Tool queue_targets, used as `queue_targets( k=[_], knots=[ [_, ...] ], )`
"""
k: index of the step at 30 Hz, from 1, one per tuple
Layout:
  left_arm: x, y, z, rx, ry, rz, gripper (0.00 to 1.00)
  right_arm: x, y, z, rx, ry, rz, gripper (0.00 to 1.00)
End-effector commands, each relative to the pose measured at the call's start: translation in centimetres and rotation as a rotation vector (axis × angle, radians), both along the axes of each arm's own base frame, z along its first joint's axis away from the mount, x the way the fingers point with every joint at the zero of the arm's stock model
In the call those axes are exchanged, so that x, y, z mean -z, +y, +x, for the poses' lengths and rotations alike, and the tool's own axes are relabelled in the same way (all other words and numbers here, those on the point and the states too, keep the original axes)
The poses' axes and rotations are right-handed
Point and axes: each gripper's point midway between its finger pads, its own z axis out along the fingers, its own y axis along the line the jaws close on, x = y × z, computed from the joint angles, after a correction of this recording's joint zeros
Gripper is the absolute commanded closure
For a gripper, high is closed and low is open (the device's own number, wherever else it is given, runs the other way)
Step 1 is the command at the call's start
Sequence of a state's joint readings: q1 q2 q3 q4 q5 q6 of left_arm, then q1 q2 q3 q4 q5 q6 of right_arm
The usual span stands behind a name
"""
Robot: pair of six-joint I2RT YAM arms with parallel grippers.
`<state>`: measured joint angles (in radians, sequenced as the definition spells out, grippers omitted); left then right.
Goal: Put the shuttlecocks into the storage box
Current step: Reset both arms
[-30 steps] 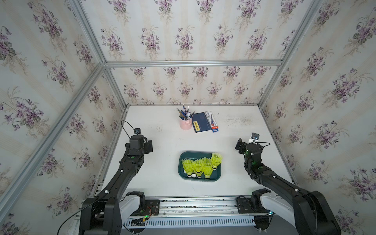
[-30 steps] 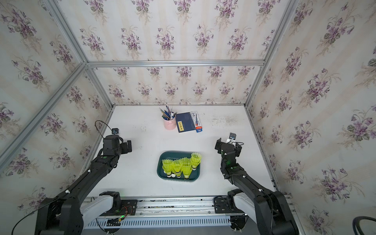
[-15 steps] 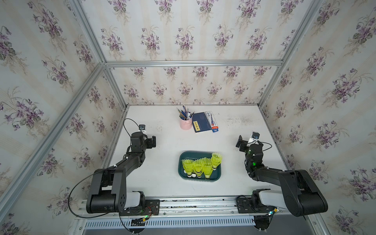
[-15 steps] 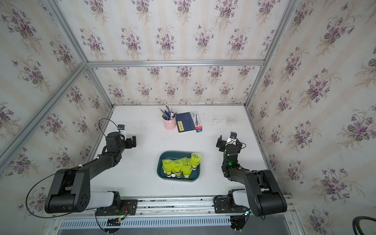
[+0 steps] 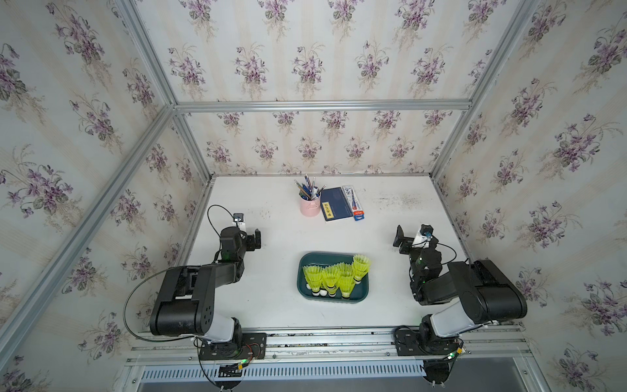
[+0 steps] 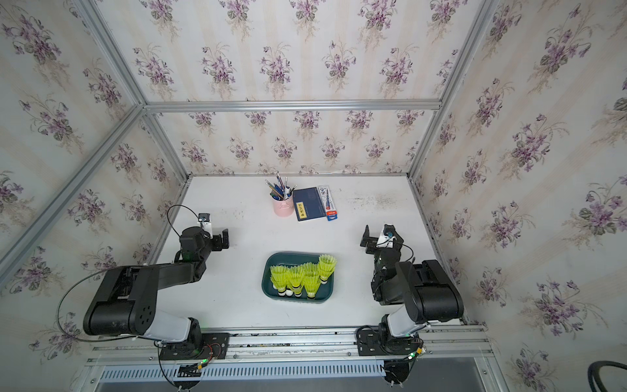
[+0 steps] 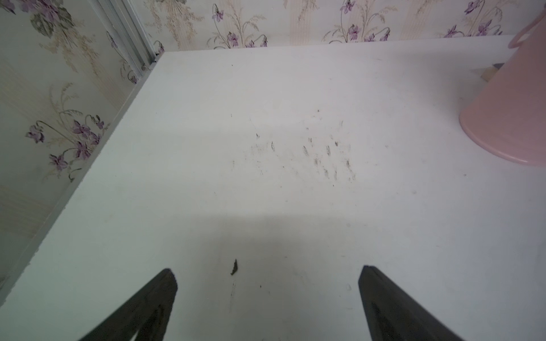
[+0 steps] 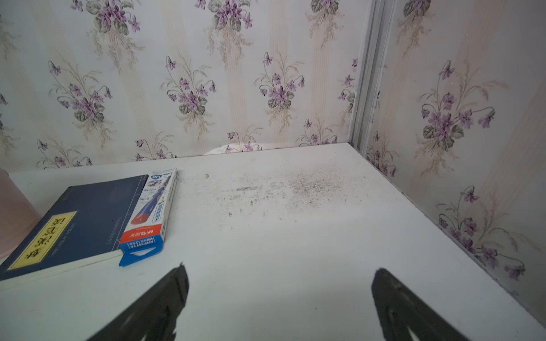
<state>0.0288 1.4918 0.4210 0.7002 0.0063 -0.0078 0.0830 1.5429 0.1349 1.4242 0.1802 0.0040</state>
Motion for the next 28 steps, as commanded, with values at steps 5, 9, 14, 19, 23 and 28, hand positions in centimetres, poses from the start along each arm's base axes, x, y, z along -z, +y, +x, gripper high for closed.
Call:
queue_targets(
  k=[5,9,14,19,23,28],
  knots=[
    [-0.97,0.20,0.49,-0.012,-0.040,0.011,0.00,0.31,-0.18,1.81,-0.001,0.044,0.014,0.00],
    [-1.04,0.18,0.48,-0.013,-0.043,0.015,0.00,0.27,-0.21,1.66,0.000,0.041,0.013,0.00],
    [-1.03,0.16,0.47,-0.015,-0.043,0.017,0.00,0.17,-0.20,1.70,-0.001,0.040,0.015,0.00],
    [-1.10,0.18,0.51,-0.015,-0.044,0.016,0.00,0.17,-0.20,1.70,0.000,0.039,0.015,0.00],
    [-0.98,0.17,0.49,-0.014,-0.041,0.016,0.00,0.35,-0.08,1.96,-0.006,0.050,0.017,0.00],
    [-1.04,0.13,0.49,-0.014,-0.042,0.017,0.00,0.21,-0.09,1.74,-0.007,0.042,0.016,0.00]
  ],
)
